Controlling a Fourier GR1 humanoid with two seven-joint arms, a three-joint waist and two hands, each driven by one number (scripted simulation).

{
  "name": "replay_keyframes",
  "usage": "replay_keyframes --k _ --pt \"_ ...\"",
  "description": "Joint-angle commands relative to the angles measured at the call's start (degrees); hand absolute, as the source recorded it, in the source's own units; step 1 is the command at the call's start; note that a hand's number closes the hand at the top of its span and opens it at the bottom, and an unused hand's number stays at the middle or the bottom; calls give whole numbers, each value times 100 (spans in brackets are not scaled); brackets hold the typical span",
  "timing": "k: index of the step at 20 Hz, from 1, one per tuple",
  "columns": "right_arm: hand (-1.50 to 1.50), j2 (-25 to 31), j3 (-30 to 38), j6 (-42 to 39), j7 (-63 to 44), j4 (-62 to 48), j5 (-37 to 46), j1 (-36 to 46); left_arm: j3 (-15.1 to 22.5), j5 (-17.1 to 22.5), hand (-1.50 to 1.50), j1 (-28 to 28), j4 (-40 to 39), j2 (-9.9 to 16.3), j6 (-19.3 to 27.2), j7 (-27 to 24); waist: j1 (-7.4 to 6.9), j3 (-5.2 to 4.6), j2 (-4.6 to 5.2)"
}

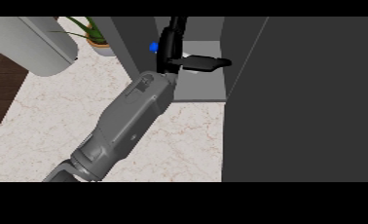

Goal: Pick up the bottled water, place it into the cabinet and close the cabinet

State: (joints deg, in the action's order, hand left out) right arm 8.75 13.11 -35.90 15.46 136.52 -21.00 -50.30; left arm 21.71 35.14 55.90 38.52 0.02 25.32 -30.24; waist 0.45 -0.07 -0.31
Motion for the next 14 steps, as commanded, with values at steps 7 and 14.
replay_keyframes --k 7,14 --pt "-150 -158 -119 231 -359 869 -239 -231 1074 -201 -150 -2010 2579 0 477 372 -156 -2 -34" --pt "-150 -160 -492 384 -610 968 182 20 1426 -417 -150 -3361 4171 545 443 633 -141 -2 -10"
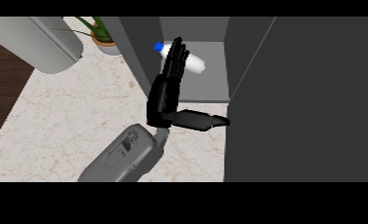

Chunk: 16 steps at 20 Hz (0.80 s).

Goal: Pick up the bottled water, place it into the cabinet and close the cabinet

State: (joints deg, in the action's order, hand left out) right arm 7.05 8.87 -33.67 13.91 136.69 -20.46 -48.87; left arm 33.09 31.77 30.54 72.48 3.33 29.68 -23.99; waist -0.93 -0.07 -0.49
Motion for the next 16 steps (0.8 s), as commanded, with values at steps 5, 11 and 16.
replay_keyframes --k 5,11,16 --pt "150 693 -369 -354 -827 781 68 10 371 -84 -150 -1393 1719 773 -85 232 -67 -4 20" --pt "150 792 -1119 -682 -890 1228 408 -124 457 -162 -150 -2481 2307 1042 -79 -231 46 -9 29" --pt "150 826 -1798 -658 -1162 1411 806 -347 410 -196 -150 -2958 3239 1530 46 -5 73 -9 -10"
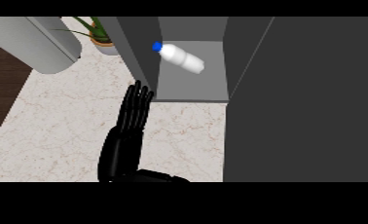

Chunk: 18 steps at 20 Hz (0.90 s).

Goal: Pick up the bottled water, place it into the cabinet and close the cabinet

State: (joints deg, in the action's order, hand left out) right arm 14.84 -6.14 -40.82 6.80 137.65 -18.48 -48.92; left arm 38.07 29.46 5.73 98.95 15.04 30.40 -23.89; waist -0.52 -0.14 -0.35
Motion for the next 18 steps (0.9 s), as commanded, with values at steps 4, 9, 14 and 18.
replay_keyframes --k 4,9,14,18 --pt "150 -59 -1136 262 -843 1317 1027 115 -254 143 -150 -759 704 658 -282 -89 -18 -12 -8" --pt "150 -114 -1838 421 -1136 1414 1461 297 -495 246 -150 -1097 1133 923 -362 -167 20 -21 -37" --pt "150 -465 -2810 746 -1431 1155 2181 800 -506 310 -150 -1731 1302 976 -525 -553 -16 -22 -48" --pt "150 -905 -3697 1061 -1883 1088 2762 1419 -837 573 -150 -1741 1378 1186 -719 -400 -81 -36 -19"
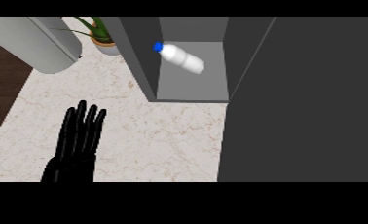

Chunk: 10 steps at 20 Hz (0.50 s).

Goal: Pick up the bottled water, place it into the cabinet and close the cabinet

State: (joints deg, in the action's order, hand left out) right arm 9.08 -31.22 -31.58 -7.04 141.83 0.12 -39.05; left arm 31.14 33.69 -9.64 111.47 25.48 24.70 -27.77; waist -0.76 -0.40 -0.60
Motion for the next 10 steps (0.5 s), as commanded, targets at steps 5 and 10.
replay_keyframes --k 5,10 --pt "150 -520 -1600 251 -1060 466 1253 1185 -465 327 -150 -308 35 297 -349 -64 -8 -14 -5" --pt "150 -878 -1746 605 -1552 60 1366 1899 -580 444 -150 -844 233 551 -705 -301 -99 -28 -43"
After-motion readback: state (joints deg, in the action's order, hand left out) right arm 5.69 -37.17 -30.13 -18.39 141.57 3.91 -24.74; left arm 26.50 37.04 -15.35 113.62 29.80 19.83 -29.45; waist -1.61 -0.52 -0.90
